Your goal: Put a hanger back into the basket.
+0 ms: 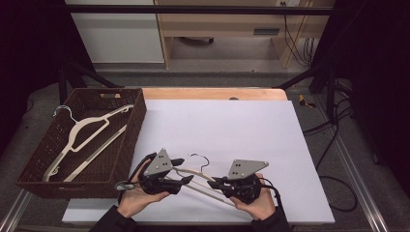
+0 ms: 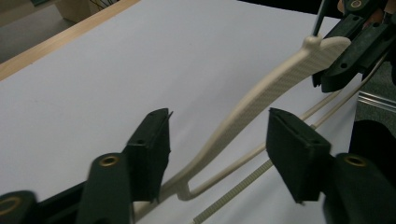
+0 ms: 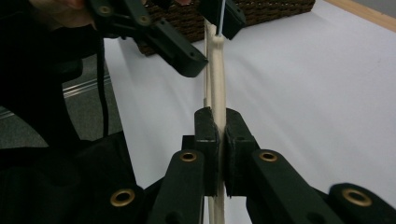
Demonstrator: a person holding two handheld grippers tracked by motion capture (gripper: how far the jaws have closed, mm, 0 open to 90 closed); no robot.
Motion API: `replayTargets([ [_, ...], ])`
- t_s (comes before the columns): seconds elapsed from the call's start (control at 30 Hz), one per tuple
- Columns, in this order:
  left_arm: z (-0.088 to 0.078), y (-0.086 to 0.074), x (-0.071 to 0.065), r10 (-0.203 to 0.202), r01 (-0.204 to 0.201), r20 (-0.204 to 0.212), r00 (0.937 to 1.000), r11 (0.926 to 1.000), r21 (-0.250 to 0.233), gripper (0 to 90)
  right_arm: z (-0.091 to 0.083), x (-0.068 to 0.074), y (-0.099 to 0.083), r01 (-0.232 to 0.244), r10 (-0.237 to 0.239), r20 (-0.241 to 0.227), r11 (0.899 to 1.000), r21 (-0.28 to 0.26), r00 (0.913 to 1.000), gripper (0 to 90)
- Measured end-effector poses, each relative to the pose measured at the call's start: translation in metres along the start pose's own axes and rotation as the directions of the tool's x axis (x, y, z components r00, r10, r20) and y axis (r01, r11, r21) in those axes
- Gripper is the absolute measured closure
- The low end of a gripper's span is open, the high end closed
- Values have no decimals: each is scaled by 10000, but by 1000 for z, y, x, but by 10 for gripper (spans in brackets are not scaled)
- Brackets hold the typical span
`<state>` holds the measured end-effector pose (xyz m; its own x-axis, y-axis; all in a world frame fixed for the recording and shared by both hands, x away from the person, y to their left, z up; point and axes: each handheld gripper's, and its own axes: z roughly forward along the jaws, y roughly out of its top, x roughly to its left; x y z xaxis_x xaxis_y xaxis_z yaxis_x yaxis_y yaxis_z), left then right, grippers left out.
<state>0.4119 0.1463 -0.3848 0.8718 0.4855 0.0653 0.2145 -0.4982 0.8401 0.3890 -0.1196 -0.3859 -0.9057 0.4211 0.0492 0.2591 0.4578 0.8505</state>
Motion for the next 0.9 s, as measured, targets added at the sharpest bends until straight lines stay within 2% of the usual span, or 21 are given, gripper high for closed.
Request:
replayTargets([
  [0.17,1,-2,-1,133,-135,177,9998,9999,75,579,1,0,0,5,-5,-42,10000,39,10000,866],
  [0.37,-2,-2,-5,283,-288,136,9995,9990,339,643,0,-3,-2,-56,56,-90,10000,-13,9999,851],
  [0.6,-2,-2,-14,253,-293,597,9979,9974,665,767,-1,-7,-4,-83,92,661,9999,-133,9978,764],
  [0.8,-1,-5,-15,-241,175,908,9956,9972,728,800,3,-10,-7,-337,357,1110,9992,-199,9932,673],
  [0.9,-1,-5,-17,-350,270,1086,9935,9969,740,816,5,-11,-9,-364,386,1323,9992,-192,9905,634],
])
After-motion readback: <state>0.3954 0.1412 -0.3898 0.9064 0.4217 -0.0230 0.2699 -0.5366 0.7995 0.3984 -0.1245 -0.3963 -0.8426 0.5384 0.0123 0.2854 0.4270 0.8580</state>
